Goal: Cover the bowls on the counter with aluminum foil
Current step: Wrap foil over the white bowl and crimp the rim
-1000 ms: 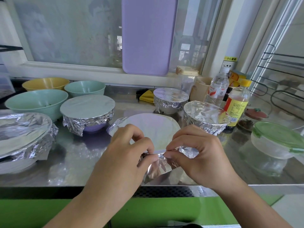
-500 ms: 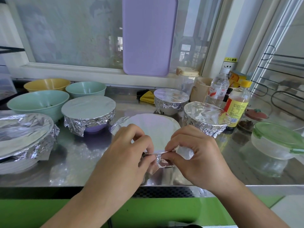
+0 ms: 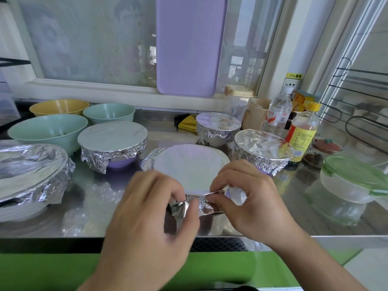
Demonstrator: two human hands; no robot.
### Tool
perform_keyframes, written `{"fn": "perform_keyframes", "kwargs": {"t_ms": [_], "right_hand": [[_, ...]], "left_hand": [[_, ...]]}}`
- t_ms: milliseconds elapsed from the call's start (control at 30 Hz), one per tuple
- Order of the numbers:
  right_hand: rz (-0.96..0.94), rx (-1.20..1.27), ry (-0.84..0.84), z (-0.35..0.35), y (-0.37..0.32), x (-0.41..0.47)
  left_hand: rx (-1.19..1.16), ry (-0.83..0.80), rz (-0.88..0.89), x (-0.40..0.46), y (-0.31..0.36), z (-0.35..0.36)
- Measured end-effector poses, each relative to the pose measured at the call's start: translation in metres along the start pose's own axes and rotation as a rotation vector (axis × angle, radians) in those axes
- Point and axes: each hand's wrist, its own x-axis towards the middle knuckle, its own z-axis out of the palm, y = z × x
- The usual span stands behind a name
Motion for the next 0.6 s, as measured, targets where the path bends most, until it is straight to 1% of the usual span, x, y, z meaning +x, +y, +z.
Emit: {"fn": "perform_keyframes", "kwargs": {"t_ms": [33,67,133,167,200,233,267,300,333,400,500,600], "right_hand": [[0.002,0.003,0.001,0.000,0.000,0.000],[0.003,0.005,0.004,0.000,0.000,0.000],[0.004,0.005,0.007,0.000,0.000,0.000],[0.005,0.005,0.008,0.000,0.000,0.000],[0.007,0.007,0.008,0.000,-0.001,0.000],[0.009,0.009,0.006,0.000,-0.001,0.000],[0.008,0.007,0.004,-0.001,-0.001,0.000],[0.008,0.004,0.001,-0.001,-0.001,0.000],[0.008,0.001,-0.002,-0.001,-0.001,0.000],[0.009,-0.001,-0.009,-0.002,-0.002,0.001],[0.020,-0.008,-0.017,-0.002,-0.002,0.002],[0.023,-0.017,-0.018,-0.002,-0.004,0.003]], "left_hand": [[-0.086,-0.036,-0.065,-0.011,0.008,-0.001],[-0.190,-0.142,-0.210,-0.020,0.018,-0.001],[-0.459,-0.437,-0.626,-0.029,0.038,0.006],[-0.636,-0.524,-0.847,-0.033,0.041,0.014],[-0.835,-0.538,-1.060,-0.034,0.042,0.022],[-1.041,-0.475,-1.238,-0.031,0.042,0.028],[-1.217,-0.365,-1.351,-0.029,0.040,0.033],[-1.340,-0.238,-1.411,-0.028,0.038,0.039],[-1.410,-0.120,-1.427,-0.027,0.035,0.044],[-1.452,0.025,-1.392,-0.026,0.034,0.049],[-1.471,0.119,-1.348,-0.024,0.034,0.052],[-1.543,0.193,-1.337,-0.022,0.032,0.050]]}}
